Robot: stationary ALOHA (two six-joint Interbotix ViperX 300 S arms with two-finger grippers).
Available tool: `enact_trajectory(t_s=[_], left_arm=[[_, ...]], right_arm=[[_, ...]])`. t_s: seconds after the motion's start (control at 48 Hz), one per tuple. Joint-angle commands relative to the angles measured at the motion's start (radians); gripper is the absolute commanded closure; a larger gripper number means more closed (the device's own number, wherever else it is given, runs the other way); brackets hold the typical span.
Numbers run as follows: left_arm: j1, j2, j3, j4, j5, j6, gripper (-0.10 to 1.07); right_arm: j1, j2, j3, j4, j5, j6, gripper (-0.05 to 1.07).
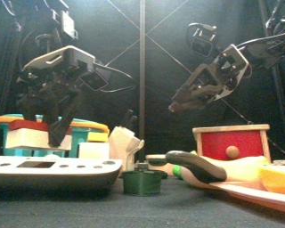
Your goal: Place salmon sushi in basket
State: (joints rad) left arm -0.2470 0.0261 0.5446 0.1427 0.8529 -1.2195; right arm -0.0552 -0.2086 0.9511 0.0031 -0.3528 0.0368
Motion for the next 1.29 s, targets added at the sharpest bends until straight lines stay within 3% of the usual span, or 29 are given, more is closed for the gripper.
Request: enact_trajectory(t_s=[0.0, 0.292, 0.417, 0.625, 0.812, 0.958, 1.104, 1.271], left_arm=[[0.000, -0.029, -0.014, 0.002, 0.003, 0.005, 0.45], [0.037, -0.204, -0.017, 0.018, 0.164, 0.006, 0.45], [0.101, -0.296, -0.018, 0.061, 0.250, 0.015, 0.45], [0.279, -0.471, 0.015, 0.126, 0.305, 0.061, 0.45], [0.460, -0.594, 0.104, 0.163, 0.287, 0.092, 0.45], [0.621, -0.615, 0.206, 0.153, 0.227, 0.118, 0.45], [0.729, -0.617, 0.273, 0.129, 0.117, 0.189, 0.45], [0.819, -0.615, 0.313, 0.086, 0.025, 0.201, 0.45]], right_arm=[[-0.003, -0.008, -0.017, 0.000, -0.009, 0.002, 0.17], [-0.005, 0.000, -0.023, -0.005, -0.008, -0.003, 0.17], [-0.003, 0.006, -0.025, -0.015, -0.008, 0.000, 0.17], [-0.003, 0.023, -0.040, -0.029, -0.008, 0.000, 0.17], [-0.003, 0.057, -0.060, -0.044, -0.008, 0.000, 0.17], [-0.005, 0.075, -0.080, -0.046, -0.008, 0.002, 0.17], [-0.006, 0.083, -0.091, -0.046, -0.006, 0.003, 0.17], [-0.009, 0.087, -0.089, -0.046, -0.008, 0.003, 0.17]])
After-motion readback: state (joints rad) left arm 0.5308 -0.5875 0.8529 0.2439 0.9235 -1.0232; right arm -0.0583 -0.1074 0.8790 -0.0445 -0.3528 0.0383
